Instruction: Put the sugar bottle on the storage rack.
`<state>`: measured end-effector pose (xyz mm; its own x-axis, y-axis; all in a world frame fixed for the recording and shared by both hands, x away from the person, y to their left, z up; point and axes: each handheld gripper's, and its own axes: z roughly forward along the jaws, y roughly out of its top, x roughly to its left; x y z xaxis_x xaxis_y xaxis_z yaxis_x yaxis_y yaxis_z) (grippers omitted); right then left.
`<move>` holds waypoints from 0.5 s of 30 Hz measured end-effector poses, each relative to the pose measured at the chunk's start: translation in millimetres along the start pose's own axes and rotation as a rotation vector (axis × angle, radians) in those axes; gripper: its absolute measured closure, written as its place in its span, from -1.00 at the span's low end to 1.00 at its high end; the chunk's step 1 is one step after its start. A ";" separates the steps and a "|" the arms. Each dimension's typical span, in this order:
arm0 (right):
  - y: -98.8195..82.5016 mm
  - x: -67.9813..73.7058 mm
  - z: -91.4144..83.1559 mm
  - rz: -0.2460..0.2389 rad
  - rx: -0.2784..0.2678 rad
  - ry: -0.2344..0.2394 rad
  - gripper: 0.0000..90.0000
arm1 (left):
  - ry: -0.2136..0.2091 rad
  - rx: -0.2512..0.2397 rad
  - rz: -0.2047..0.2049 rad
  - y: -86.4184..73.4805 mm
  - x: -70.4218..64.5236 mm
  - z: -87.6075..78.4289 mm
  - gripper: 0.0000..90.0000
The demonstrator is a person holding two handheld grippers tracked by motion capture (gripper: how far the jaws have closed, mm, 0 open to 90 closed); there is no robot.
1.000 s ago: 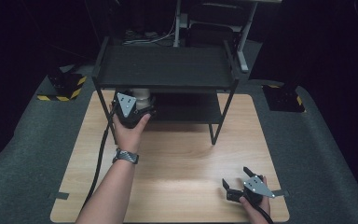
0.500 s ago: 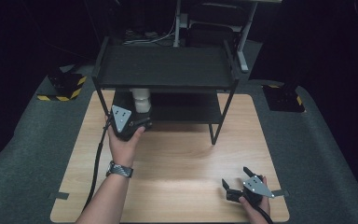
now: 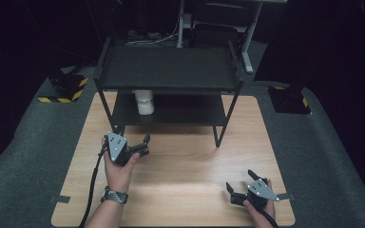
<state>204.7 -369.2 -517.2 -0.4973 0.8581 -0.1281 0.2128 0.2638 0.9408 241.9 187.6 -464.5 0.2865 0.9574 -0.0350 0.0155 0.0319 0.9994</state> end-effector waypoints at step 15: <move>0.1 0.4 0.0 -0.005 0.001 0.001 -1.00 | -0.012 0.045 0.014 -31.2 14.4 -49.6 -0.99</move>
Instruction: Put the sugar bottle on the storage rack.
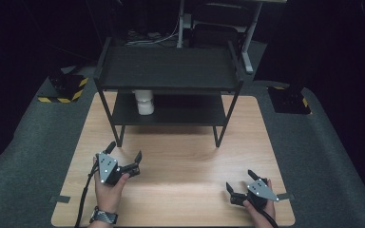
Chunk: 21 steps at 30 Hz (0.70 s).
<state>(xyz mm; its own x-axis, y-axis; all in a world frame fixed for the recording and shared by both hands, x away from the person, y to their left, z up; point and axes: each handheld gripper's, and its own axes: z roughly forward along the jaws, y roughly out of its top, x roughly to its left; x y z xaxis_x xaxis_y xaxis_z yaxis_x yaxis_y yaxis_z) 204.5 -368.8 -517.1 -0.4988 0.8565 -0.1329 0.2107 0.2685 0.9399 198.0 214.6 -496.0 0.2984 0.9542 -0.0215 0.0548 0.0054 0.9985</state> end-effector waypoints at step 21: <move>-1.2 -1.1 -0.1 -0.009 -0.008 0.010 -1.00 | -0.025 0.190 0.009 -21.4 12.6 -48.6 -0.99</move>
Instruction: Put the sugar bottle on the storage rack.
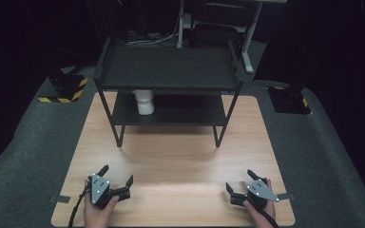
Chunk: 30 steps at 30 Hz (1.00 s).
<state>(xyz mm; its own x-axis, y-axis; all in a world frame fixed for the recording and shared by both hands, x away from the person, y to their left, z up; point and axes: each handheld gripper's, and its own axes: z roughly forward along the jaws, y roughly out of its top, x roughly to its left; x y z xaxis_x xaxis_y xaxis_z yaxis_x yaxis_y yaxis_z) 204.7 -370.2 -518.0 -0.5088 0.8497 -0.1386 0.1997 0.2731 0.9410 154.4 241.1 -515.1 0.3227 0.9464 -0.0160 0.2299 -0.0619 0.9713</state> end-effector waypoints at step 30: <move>2.5 6.2 0.5 -0.010 0.015 -0.033 -1.00 | -0.089 0.059 0.023 -11.9 13.8 -5.3 -0.99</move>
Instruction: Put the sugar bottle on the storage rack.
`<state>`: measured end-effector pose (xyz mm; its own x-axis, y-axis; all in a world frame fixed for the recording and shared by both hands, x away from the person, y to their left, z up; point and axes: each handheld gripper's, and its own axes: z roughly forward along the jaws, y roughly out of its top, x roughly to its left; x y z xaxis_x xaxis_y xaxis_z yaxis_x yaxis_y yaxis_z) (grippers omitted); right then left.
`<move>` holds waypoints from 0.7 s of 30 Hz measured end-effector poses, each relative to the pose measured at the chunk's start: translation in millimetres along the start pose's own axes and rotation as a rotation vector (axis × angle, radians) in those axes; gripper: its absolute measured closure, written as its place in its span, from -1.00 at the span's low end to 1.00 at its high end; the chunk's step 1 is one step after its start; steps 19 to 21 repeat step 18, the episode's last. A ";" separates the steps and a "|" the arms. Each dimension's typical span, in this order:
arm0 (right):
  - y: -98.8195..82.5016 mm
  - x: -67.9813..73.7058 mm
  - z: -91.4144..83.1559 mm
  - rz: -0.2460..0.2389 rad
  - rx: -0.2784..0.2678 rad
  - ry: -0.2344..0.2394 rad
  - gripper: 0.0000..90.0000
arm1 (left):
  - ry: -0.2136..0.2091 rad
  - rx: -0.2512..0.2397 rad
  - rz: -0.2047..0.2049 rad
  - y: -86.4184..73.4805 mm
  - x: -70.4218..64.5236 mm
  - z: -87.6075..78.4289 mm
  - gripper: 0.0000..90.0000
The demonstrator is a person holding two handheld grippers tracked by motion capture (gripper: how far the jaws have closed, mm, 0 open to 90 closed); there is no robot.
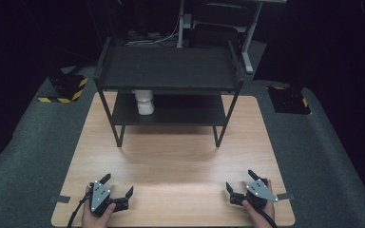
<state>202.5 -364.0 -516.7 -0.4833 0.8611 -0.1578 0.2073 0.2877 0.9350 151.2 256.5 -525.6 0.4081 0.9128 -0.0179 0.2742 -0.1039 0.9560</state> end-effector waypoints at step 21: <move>-1.4 -1.6 -0.4 0.006 -0.007 0.005 -1.00 | -0.028 -0.011 -0.043 -2.4 7.0 -1.1 -0.99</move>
